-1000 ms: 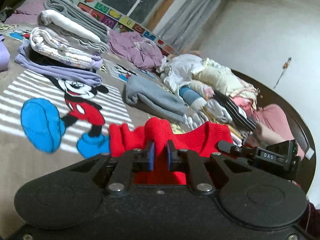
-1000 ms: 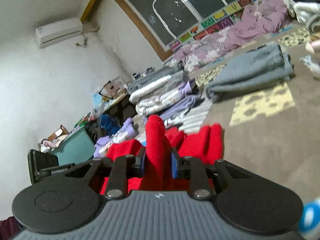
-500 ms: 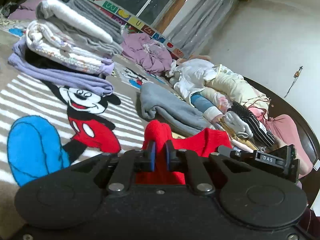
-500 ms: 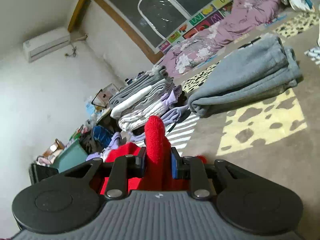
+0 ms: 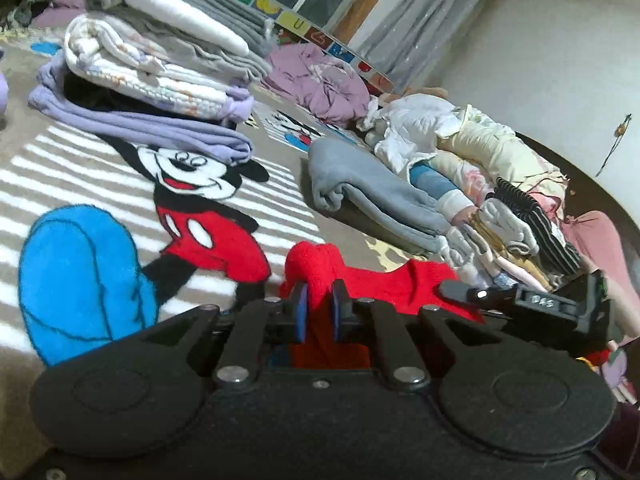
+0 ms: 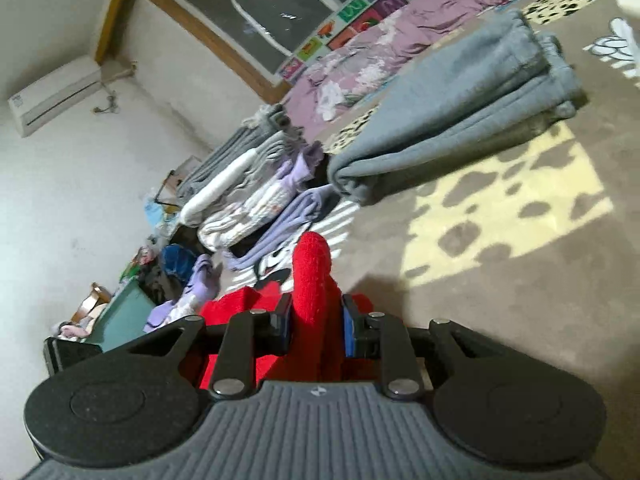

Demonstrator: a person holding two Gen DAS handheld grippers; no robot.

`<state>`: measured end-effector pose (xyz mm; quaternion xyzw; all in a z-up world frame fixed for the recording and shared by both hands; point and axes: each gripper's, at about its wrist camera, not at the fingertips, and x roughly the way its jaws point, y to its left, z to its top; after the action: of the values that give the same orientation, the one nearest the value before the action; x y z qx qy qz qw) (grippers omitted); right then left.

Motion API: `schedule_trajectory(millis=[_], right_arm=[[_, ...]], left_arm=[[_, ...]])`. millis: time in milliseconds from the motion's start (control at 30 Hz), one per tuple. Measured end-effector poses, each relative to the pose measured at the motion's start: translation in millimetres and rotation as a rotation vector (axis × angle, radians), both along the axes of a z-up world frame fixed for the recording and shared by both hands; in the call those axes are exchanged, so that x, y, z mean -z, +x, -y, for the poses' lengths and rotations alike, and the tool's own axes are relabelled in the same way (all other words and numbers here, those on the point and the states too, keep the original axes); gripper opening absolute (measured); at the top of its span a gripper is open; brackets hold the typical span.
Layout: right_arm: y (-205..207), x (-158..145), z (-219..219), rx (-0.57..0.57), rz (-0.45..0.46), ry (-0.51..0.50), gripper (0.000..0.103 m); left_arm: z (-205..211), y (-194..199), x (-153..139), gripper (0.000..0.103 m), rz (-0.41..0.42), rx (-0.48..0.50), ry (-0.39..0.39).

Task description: Fold clothes

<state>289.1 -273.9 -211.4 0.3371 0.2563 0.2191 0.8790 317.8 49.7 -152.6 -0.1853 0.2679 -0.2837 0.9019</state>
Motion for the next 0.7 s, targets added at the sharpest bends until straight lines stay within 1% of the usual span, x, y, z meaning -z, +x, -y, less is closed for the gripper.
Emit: schedule_trajectory(millis=[33, 67, 100, 133, 200, 233, 267, 300, 367, 433, 467, 500, 567, 633, 667, 700], right_arm=[[-1.9, -2.1, -0.6, 0.021, 0.001, -0.018, 0.043], [-3.6, -4.4, -0.9, 0.031, 0.002, -0.03, 0.049], [-6.0, -8.5, -1.0, 0.035, 0.009, -0.047, 0.054], [-10.5, -16.1, -2.4, 0.042, 0.031, -0.09, 0.054], [-25.8, -40.1, -11.6, 0.048, 0.121, -0.275, 0.054], [-34.9, -50.3, -16.8, 0.032, 0.169, -0.344, 0.054], [-44.4, -59.8, -22.1, 0.011, 0.217, -0.403, 0.054], [-55.0, -66.3, -27.2, -0.022, 0.257, -0.44, 0.054], [-72.2, -68.6, -41.1, -0.09, 0.307, -0.505, 0.054], [-85.3, -64.1, -57.7, -0.171, 0.338, -0.572, 0.053], [-85.7, -59.0, -65.2, -0.206, 0.328, -0.593, 0.052], [-84.0, -53.1, -72.5, -0.239, 0.309, -0.61, 0.052], [-71.5, -36.5, -85.9, -0.272, 0.218, -0.673, 0.054], [-63.3, -33.0, -84.4, -0.282, 0.202, -0.648, 0.055], [-62.1, -37.5, -82.0, -0.295, 0.205, -0.639, 0.055], [-64.4, -41.9, -79.0, -0.299, 0.228, -0.635, 0.055]], left_arm=[[-1.0, -5.4, -4.6, 0.022, 0.027, -0.024, 0.013], [-2.2, -11.2, -9.7, 0.03, 0.056, -0.043, 0.022], [-3.6, -18.3, -16.0, 0.031, 0.09, -0.051, 0.023], [-3.9, -25.9, -22.6, 0.031, 0.127, -0.05, 0.021], [1.4, -41.0, -32.2, 0.031, 0.187, 0.004, 0.028], [6.6, -48.8, -35.0, 0.031, 0.21, 0.044, 0.047], [14.7, -56.6, -35.3, 0.031, 0.226, 0.091, 0.085], [23.2, -63.7, -34.1, 0.031, 0.239, 0.137, 0.129], [42.2, -73.1, -23.4, 0.031, 0.243, 0.205, 0.244], [57.7, -73.6, -11.4, 0.031, 0.234, 0.23, 0.36], [64.4, -71.1, -4.2, 0.031, 0.224, 0.232, 0.422], [68.9, -68.9, 1.3, 0.031, 0.219, 0.233, 0.462], [66.0, -65.1, 1.9, 0.031, 0.211, 0.244, 0.454], [60.5, -62.8, -0.6, 0.031, 0.205, 0.25, 0.429], [58.3, -62.9, -5.2, 0.032, 0.217, 0.242, 0.411], [56.1, -63.0, -9.8, 0.032, 0.23, 0.233, 0.392]])
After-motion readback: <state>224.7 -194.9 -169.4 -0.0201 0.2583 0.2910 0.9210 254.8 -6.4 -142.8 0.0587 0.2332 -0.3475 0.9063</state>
